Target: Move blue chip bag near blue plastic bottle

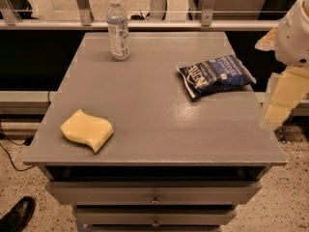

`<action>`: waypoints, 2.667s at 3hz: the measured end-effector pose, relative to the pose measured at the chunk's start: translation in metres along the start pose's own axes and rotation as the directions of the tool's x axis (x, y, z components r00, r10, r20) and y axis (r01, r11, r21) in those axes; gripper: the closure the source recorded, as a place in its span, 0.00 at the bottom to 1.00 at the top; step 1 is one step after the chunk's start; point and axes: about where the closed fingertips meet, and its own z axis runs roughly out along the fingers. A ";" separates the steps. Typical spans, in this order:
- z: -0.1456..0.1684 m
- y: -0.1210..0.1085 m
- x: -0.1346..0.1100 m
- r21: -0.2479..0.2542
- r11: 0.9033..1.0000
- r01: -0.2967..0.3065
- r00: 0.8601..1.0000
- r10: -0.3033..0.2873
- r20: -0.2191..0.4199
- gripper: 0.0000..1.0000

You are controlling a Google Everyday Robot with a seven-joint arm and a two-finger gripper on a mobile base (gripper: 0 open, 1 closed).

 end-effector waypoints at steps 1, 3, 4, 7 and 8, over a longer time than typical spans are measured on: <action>0.000 0.000 0.000 0.000 1.000 0.000 1.000 0.000 0.000 0.00; 0.037 -0.046 0.015 0.067 0.998 -0.005 0.997 0.000 0.082 0.00; 0.071 -0.090 0.018 0.123 0.992 -0.004 0.989 -0.015 0.146 0.00; 0.174 -0.178 0.011 0.180 0.981 -0.077 0.966 0.028 0.259 0.17; 0.172 -0.191 0.010 0.182 0.977 -0.107 0.965 0.058 0.257 0.41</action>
Offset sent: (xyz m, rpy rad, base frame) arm 0.0424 -0.0164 -0.0307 0.0532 -0.0700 0.0160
